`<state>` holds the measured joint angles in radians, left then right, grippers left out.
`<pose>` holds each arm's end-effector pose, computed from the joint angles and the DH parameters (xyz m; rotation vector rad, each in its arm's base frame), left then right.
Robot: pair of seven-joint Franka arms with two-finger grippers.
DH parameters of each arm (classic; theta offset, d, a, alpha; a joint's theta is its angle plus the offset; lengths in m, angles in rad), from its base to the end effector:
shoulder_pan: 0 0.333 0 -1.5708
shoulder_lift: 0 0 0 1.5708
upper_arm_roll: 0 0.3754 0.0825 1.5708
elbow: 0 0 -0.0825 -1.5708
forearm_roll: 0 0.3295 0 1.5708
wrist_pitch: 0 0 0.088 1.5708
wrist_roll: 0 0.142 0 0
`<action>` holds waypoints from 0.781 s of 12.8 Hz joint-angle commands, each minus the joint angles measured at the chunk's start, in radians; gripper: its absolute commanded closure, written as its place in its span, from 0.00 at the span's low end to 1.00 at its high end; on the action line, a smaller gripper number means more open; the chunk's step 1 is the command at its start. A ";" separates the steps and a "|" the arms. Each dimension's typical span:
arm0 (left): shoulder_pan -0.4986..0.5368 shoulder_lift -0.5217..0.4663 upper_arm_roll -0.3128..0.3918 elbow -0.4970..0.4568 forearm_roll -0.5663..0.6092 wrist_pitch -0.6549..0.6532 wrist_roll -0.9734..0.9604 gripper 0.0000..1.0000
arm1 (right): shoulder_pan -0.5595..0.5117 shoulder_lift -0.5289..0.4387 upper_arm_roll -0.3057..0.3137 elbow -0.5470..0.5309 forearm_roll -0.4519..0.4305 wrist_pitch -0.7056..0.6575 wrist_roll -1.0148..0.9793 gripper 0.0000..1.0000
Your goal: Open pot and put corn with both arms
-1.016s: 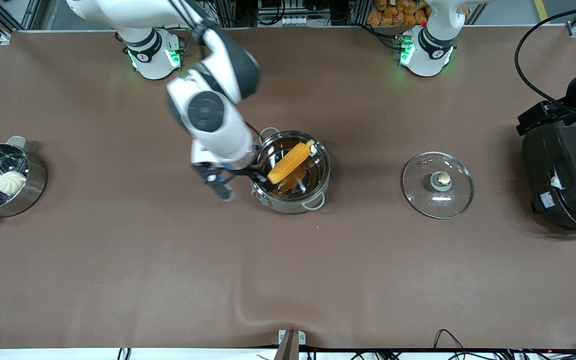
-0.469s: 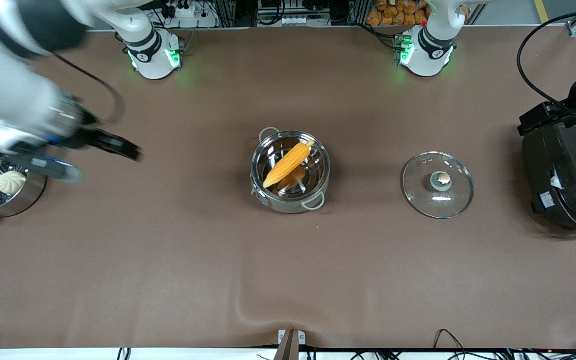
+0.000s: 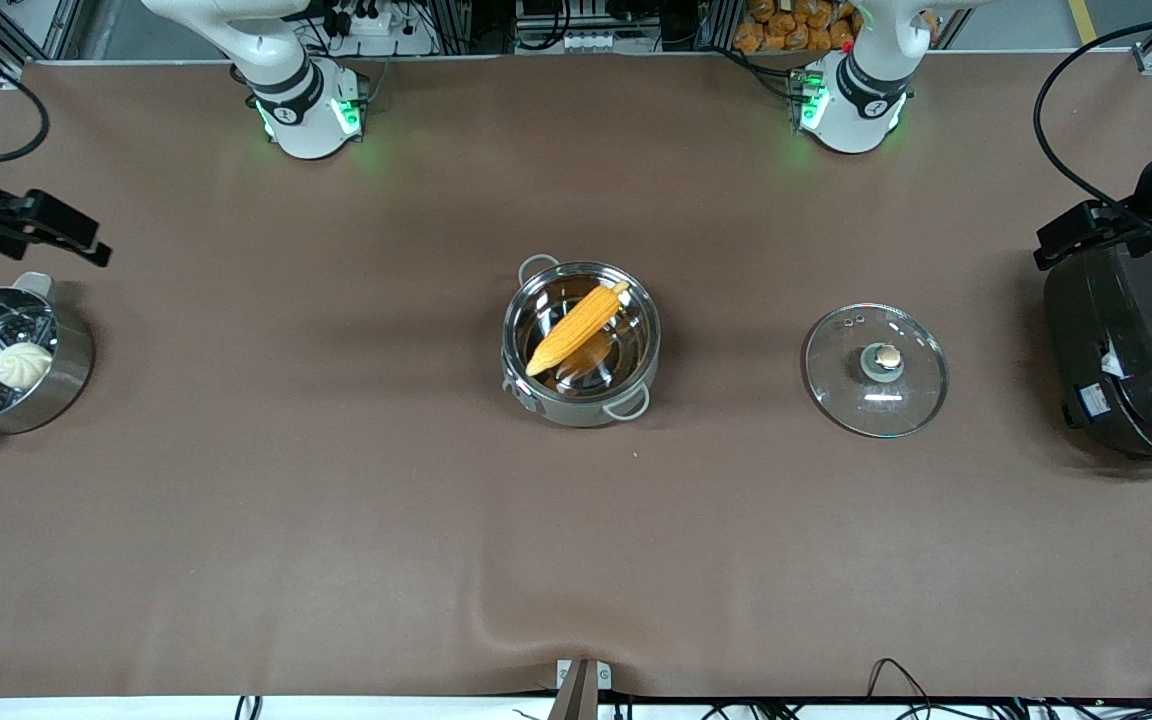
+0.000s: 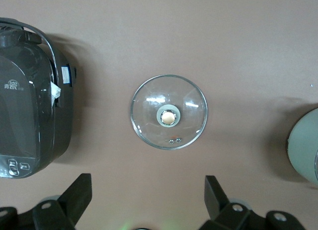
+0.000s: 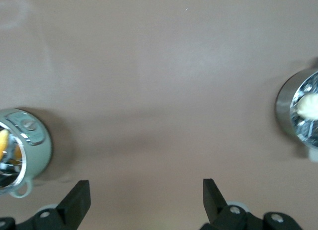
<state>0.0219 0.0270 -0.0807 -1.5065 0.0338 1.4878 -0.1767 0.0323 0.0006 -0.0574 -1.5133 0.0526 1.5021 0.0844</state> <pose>0.4997 -0.0237 0.6550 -3.0986 -0.1860 0.0646 0.4933 -0.0046 0.6666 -3.0851 0.1640 0.0206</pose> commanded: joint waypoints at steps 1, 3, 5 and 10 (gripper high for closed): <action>-0.010 -0.002 0.006 0.006 -0.012 0.002 0.028 0.00 | -0.028 -0.053 -0.009 -0.084 -0.036 0.046 -0.057 0.00; -0.013 0.005 0.004 0.009 -0.011 0.002 0.029 0.00 | -0.040 -0.056 -0.010 -0.085 -0.072 0.067 -0.130 0.00; -0.013 0.005 0.004 0.009 -0.012 0.002 0.028 0.00 | -0.038 -0.051 -0.019 -0.085 -0.080 0.067 -0.140 0.00; -0.014 0.005 0.004 0.011 -0.012 0.002 0.026 0.00 | -0.020 -0.050 -0.019 -0.087 -0.062 0.055 -0.112 0.00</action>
<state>0.0125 0.0302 -0.0819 -1.5064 0.0338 1.4883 -0.1761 0.0064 -0.0196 -0.0817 -1.5685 -0.0058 1.5543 -0.0380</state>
